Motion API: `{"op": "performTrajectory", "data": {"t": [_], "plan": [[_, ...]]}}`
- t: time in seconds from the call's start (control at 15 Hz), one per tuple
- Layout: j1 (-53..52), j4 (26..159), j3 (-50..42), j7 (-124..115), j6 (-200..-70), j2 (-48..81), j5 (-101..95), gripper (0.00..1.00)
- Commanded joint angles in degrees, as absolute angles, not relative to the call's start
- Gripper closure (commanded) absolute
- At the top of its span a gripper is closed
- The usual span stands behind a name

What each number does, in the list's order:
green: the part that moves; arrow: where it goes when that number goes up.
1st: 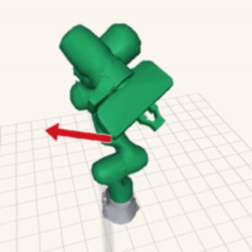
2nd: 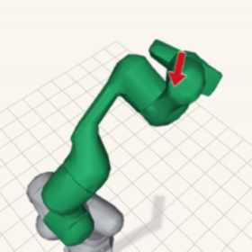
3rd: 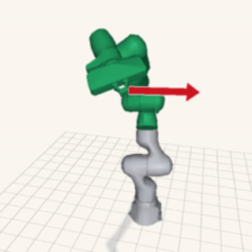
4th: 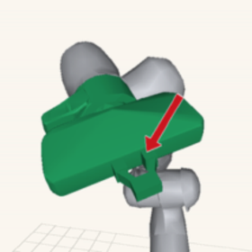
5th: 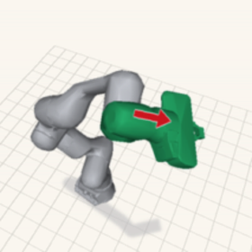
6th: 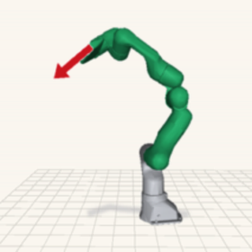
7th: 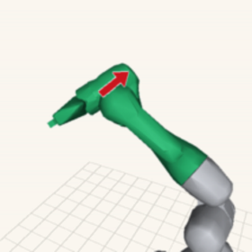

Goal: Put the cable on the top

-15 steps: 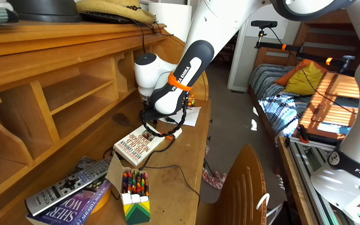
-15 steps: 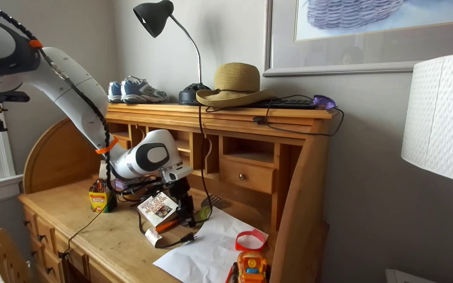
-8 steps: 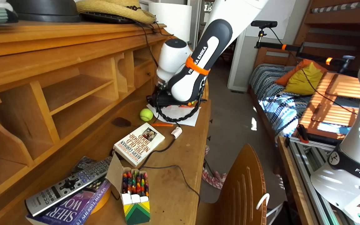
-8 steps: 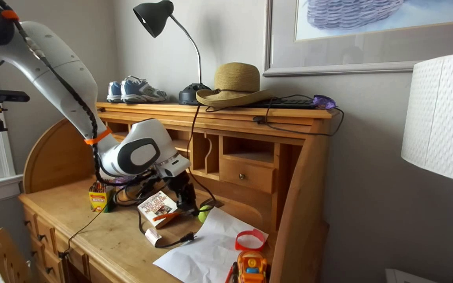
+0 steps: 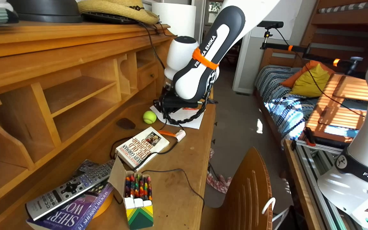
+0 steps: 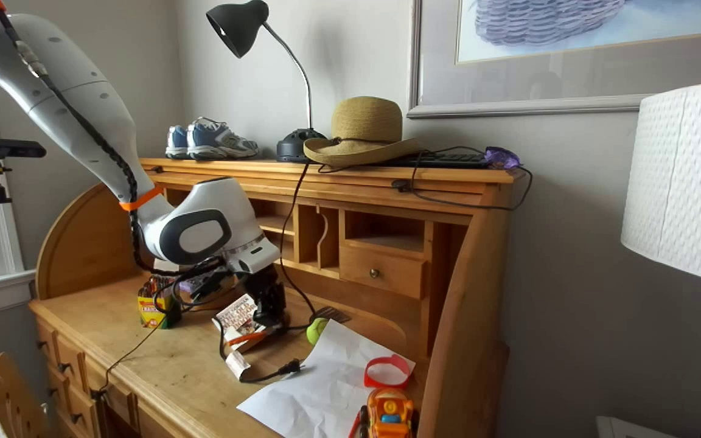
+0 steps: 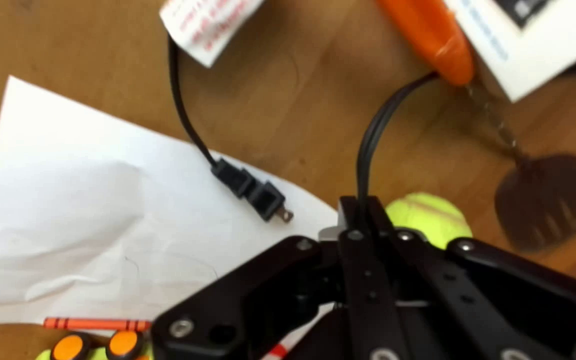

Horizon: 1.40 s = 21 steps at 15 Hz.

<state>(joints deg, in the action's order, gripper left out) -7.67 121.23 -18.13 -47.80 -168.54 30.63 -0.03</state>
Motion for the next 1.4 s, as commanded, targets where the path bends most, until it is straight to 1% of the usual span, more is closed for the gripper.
{"op": "performTrajectory", "data": {"t": [0.0,0.33,0.53,0.87,1.13,1.33], "plan": [[-10.5,118.5,-18.2,-46.5,-156.7,32.4,-1.2,0.99],[-10.7,115.5,-16.4,-44.6,-139.3,32.6,-6.5,0.99],[-9.1,113.6,-14.4,-39.9,-131.6,32.4,-10.1,0.99],[-7.2,111.5,-11.2,-28.4,-125.6,32.6,-12.4,0.99],[-8.6,109.9,-10.4,-27.1,-121.5,33.8,-14.1,0.99],[-10.1,106.9,-9.6,-28.6,-116.0,36.5,-16.4,0.99]]}}
